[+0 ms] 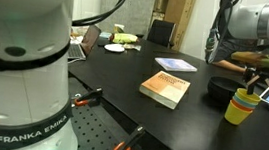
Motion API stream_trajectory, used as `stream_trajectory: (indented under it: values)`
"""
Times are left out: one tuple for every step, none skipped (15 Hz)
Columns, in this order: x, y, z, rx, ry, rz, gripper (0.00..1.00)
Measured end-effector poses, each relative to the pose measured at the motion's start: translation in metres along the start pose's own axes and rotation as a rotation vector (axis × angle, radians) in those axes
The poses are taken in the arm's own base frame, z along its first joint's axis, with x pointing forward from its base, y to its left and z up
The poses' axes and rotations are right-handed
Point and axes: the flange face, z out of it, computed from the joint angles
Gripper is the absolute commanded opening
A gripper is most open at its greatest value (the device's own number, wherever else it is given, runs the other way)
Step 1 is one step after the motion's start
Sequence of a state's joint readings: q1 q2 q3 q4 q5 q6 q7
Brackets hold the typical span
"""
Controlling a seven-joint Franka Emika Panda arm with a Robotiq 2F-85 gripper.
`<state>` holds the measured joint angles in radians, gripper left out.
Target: Unstack the cups.
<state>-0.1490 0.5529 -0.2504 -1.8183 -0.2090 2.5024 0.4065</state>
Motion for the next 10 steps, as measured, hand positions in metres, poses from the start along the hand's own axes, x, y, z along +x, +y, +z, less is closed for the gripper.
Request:
stream_trajectory:
  values:
    - [0.0,-0.0022,0.0003,0.0,0.0,0.0,0.74]
    - [-0.0001,-0.004,0.0002,0.001,0.001,-0.001,0.68]
    - [-0.0002,-0.0051,-0.0001,0.001,0.002,-0.003,0.58]
    - [-0.0004,-0.0056,-0.0002,0.001,0.002,-0.003,0.51]
    - [-0.0004,-0.0056,-0.0002,0.001,0.002,-0.003,0.42]
    - [-0.0004,-0.0054,0.0001,0.001,0.001,-0.002,0.35]
    - [-0.0004,-0.0049,0.0007,0.0,0.0,-0.001,0.29]
    - [-0.0006,-0.0045,0.0016,-0.001,-0.001,0.0,0.2]
    - [-0.0009,-0.0044,0.0028,-0.001,-0.003,0.002,0.13]
    - [-0.0014,-0.0045,0.004,0.0,-0.006,0.004,0.05]
